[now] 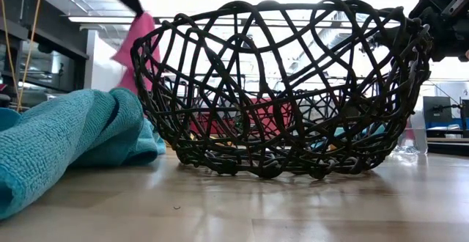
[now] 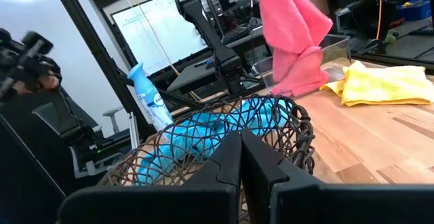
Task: Sort microfiber towel by color & place in baskets
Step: Put the pink towel into the transparent bin
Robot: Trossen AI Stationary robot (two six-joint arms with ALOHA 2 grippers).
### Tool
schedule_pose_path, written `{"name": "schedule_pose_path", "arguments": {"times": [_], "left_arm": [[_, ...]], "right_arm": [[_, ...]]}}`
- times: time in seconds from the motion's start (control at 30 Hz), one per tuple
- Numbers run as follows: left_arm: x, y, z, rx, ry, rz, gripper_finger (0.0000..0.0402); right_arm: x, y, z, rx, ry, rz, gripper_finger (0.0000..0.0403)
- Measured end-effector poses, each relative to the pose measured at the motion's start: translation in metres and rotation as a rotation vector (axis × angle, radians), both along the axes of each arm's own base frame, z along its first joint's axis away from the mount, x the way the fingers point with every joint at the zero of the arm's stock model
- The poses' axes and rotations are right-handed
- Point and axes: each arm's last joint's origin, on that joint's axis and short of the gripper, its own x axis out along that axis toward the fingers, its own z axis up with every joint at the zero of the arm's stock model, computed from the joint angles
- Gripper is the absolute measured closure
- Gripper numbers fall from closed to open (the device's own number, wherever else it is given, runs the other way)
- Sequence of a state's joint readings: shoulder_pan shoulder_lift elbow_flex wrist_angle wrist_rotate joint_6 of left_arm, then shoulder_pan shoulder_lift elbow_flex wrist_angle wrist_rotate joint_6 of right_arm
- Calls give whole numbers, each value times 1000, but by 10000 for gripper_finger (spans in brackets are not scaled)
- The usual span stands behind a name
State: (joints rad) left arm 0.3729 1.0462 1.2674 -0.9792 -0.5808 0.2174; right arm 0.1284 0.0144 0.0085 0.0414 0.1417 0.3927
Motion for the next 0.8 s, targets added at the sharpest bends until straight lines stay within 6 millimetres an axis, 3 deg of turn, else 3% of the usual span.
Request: {"name": "schedule_pose_path", "arguments": {"times": [0.1, 0.4, 0.57, 0.67, 0.8], "left_arm": [[-5, 1, -10, 38, 52, 78, 401], [-46, 4, -9, 113, 64, 405, 401], [-43, 10, -16, 34, 2, 392, 401], [-34, 15, -36, 17, -23, 388, 401], [-23, 21, -81, -18, 27, 388, 401]], "right_arm": [[0, 0, 0, 0, 0, 0, 402], [0, 0, 0, 0, 0, -2, 402], [0, 0, 0, 0, 0, -4, 402], [0, 0, 0, 0, 0, -4, 402], [0, 0, 0, 0, 0, -4, 402]]}}
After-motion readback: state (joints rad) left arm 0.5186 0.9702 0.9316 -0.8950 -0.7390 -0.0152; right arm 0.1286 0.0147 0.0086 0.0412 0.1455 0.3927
